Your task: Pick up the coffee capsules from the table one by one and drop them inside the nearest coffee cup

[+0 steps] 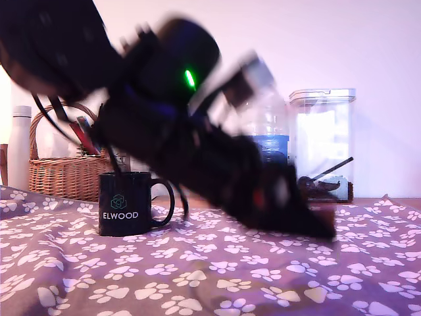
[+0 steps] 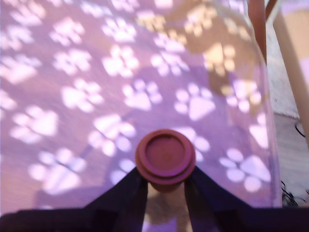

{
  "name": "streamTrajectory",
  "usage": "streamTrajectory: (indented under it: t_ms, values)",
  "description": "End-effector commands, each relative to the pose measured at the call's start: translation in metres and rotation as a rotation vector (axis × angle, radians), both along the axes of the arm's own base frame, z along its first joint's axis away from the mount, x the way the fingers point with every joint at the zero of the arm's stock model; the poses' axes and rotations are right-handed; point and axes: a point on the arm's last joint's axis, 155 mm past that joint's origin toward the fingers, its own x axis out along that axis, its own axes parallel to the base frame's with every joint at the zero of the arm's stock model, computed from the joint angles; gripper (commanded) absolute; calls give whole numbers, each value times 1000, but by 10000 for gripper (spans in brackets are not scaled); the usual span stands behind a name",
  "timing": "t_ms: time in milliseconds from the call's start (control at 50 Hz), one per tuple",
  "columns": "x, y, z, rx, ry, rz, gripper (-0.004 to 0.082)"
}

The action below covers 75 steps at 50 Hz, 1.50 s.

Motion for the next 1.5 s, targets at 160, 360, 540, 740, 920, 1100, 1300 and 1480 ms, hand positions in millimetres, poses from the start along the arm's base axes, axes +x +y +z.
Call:
streamTrajectory:
  t_ms: [160, 360, 540, 740, 920, 1100, 1300, 1480]
  values:
    - [15, 29, 40, -74, -23, 99, 74]
    - [43, 60, 73, -108, -63, 204, 74]
    - [72, 95, 93, -123, -87, 310, 74]
    - [100, 134, 96, -107, -83, 426, 74]
    - [124, 166, 94, -95, -78, 524, 74]
    - [144, 200, 91, -85, -74, 619, 74]
    - [158, 230, 89, -79, -67, 698, 74]
    - [165, 244, 90, -83, -67, 730, 74]
